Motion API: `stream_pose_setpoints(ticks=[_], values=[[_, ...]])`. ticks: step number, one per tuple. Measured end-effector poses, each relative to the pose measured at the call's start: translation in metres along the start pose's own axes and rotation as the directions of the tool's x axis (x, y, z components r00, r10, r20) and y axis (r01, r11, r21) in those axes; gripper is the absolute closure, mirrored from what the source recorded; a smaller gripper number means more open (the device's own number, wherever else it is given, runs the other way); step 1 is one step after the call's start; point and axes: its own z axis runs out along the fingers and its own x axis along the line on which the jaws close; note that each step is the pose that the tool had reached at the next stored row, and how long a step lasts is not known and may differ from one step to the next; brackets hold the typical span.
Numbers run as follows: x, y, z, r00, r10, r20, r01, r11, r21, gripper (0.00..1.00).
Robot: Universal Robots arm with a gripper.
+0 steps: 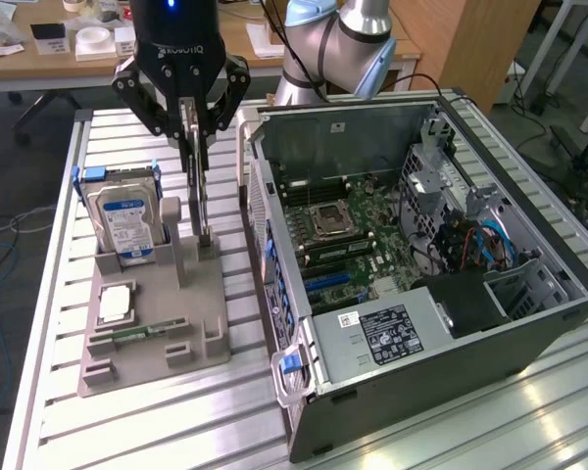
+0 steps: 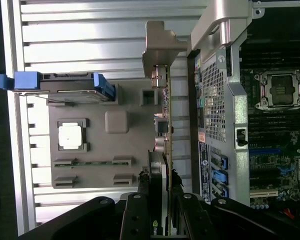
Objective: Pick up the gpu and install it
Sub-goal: 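Pick up the gpu and move the gpu toward the slot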
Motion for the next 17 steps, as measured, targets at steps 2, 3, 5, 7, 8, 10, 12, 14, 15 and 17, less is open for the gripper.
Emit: stream_pose_setpoints(ticks=[2,3,5,7,8,10,12,14,15,17], values=[[0.0,0.0,-0.0007,1.0,0.0,-0.0002,0.0,1.0,0.0002,0.73],[0.0,0.0001,-0.0015,1.0,0.0,-0.0002,0.0,1.0,0.0002,0.73],[-0.0001,0.0002,-0.0036,1.0,0.0,-0.0001,0.0,1.0,0.0001,0.73],[-0.0001,0.0003,-0.0058,1.0,0.0,0.0,0.0,1.0,0.0,0.73],[-0.0001,0.0003,-0.0068,1.0,0.0,0.0,0.0,1.0,0.0,0.73],[-0.0002,0.0003,-0.0073,1.0,0.0,0.0001,0.0,1.0,-0.0001,0.73],[-0.0002,0.0004,-0.0073,1.0,0.0,0.0,0.0,1.0,-0.0001,0.73],[-0.0002,0.0004,-0.0074,1.0,0.0,0.0,0.0,1.0,0.0,0.73],[-0.0002,0.0004,-0.0074,1.0,0.0,0.0,0.0,1.0,0.0,0.73],[-0.0002,0.0004,-0.0074,1.0,0.0,0.0,0.0,1.0,0.0,0.73]])
